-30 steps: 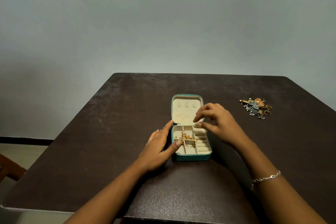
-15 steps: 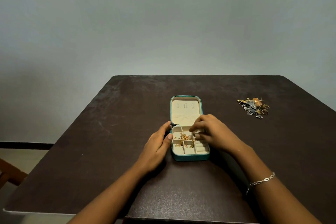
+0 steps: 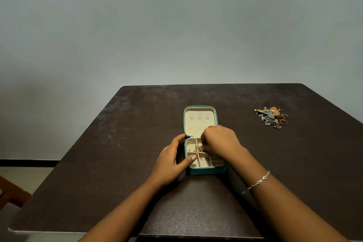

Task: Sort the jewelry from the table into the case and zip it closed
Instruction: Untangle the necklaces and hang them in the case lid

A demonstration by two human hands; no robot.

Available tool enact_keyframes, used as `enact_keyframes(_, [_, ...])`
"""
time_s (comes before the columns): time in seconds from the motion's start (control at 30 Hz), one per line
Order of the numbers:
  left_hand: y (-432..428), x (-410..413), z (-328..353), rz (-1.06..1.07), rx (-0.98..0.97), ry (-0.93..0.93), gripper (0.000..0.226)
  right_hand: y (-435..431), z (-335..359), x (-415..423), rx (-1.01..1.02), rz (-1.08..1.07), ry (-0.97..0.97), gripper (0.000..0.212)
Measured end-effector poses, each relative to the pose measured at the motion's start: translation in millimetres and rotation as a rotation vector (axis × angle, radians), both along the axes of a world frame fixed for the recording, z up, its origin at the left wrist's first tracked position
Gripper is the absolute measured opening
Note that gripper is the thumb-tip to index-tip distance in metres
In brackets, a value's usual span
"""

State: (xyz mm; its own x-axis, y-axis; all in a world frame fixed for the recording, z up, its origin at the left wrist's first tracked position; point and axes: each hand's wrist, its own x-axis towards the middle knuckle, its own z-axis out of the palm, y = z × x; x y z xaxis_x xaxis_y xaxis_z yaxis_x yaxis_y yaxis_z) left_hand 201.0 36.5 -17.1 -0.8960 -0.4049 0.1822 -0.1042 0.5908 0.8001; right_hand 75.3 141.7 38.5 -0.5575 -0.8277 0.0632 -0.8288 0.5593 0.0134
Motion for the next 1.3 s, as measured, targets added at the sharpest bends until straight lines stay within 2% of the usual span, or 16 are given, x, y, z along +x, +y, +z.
enact_keyframes(0.1, [0.1,0.3,-0.3,0.006,-0.029,-0.008,0.078,-7.1,0.7,6.3,0.044,-0.008,0.083,0.019])
enact_keyframes(0.27, [0.8,0.7,-0.3,0.011,-0.042,-0.020,0.079,-8.9,0.2,7.2,0.038,-0.035,0.048,0.020])
enact_keyframes(0.37, [1.4,1.0,-1.3,0.021,-0.005,0.006,0.069,-1.9,1.6,-2.0,-0.071,-0.091,-0.153,0.016])
enact_keyframes(0.5, [-2.6,-5.1,8.7,0.105,-0.009,0.088,0.044,12.9,12.7,-13.8,-0.308,-0.078,-0.521,0.007])
enact_keyframes(0.57, [-6.6,-9.8,19.2,0.137,-0.019,0.119,0.030,20.6,21.3,-13.4,-0.451,-0.045,-0.738,0.010])
enact_keyframes(0.63, [-6.9,-12.3,31.2,0.115,0.039,0.149,0.020,27.0,29.9,-10.7,-0.561,-0.009,-0.911,0.015])
enact_keyframes(0.7, [-4.3,-14.2,40.8,0.070,0.126,0.184,0.016,31.2,39.1,-8.6,-0.620,0.019,-0.990,0.015])
enact_keyframes(0.83, [7.0,-16.2,58.4,-0.031,0.285,0.218,0.014,35.6,54.2,-7.0,-0.682,0.075,-1.024,0.011])
enact_keyframes(1.03, [14.9,-17.7,64.0,-0.108,0.393,0.245,0.015,35.8,64.5,-5.3,-0.736,0.104,-1.045,0.015])
enact_keyframes(1.3, [11.8,-18.3,60.5,-0.135,0.397,0.220,0.015,33.9,77.5,-0.1,-0.789,0.141,-1.077,0.014])
